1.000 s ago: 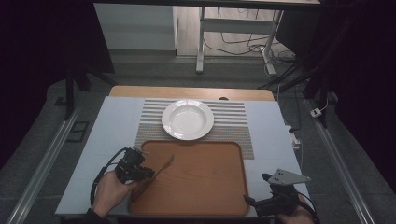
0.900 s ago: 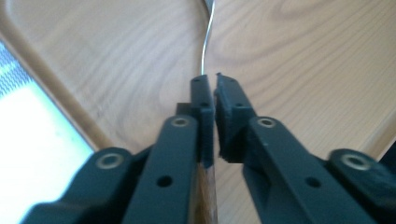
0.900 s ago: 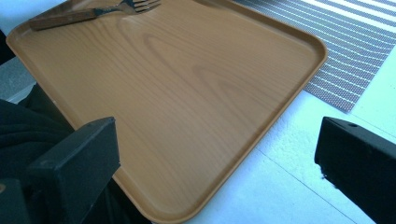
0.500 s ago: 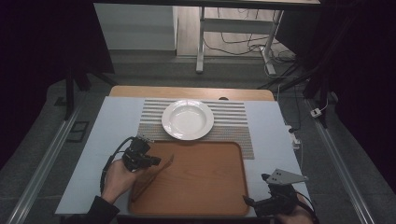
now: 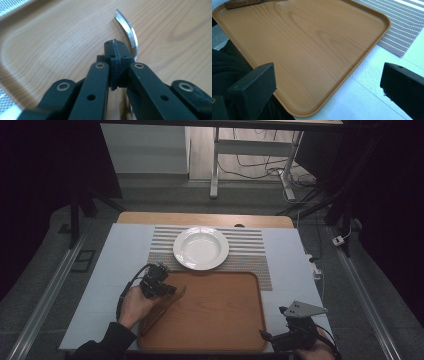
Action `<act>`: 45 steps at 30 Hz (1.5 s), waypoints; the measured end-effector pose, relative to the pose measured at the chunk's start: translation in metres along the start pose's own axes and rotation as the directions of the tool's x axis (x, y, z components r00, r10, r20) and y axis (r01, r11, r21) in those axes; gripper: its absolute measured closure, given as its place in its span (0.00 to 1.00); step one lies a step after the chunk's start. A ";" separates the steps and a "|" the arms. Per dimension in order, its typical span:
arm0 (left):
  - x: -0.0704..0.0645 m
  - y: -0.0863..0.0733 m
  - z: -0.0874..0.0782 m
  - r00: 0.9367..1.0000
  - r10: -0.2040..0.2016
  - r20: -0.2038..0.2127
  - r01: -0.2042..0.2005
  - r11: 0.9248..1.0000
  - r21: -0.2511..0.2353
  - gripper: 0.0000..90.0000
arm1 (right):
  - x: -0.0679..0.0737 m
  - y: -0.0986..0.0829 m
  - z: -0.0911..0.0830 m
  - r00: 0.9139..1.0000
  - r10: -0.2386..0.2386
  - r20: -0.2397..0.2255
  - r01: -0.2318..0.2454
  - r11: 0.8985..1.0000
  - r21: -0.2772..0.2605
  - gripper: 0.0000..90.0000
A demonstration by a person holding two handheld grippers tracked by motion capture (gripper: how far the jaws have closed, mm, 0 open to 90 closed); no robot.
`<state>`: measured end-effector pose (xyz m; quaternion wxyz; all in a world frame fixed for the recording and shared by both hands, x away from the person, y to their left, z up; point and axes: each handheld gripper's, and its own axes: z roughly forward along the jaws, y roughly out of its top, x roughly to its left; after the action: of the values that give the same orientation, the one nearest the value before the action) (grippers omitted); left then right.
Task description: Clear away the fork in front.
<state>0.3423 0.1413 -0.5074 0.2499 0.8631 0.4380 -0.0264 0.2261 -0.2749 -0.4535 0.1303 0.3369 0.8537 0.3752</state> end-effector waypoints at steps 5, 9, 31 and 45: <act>-0.033 0.006 -0.004 0.990 0.104 0.093 -0.101 0.994 -0.032 0.99 | 0.000 0.000 0.000 1.000 0.001 -0.003 -0.001 1.000 0.001 0.01; -0.039 0.008 0.000 0.991 0.116 0.064 -0.116 0.993 -0.013 0.99 | 0.000 0.000 0.000 1.000 -0.006 0.001 0.006 1.000 0.001 0.01; -0.037 0.001 0.016 0.994 0.108 0.025 -0.109 0.993 0.039 0.99 | 0.000 0.000 -0.001 1.000 -0.001 -0.009 0.001 1.000 -0.002 0.01; 0.002 -0.012 -0.002 0.999 -0.018 -0.038 0.019 0.999 0.032 0.98 | -0.001 0.000 -0.001 1.000 0.008 -0.009 -0.008 1.000 -0.004 0.01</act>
<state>0.3341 0.1490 -0.5112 0.2273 0.8633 0.4501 -0.0197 0.2263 -0.2763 -0.4531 0.1256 0.3384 0.8521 0.3790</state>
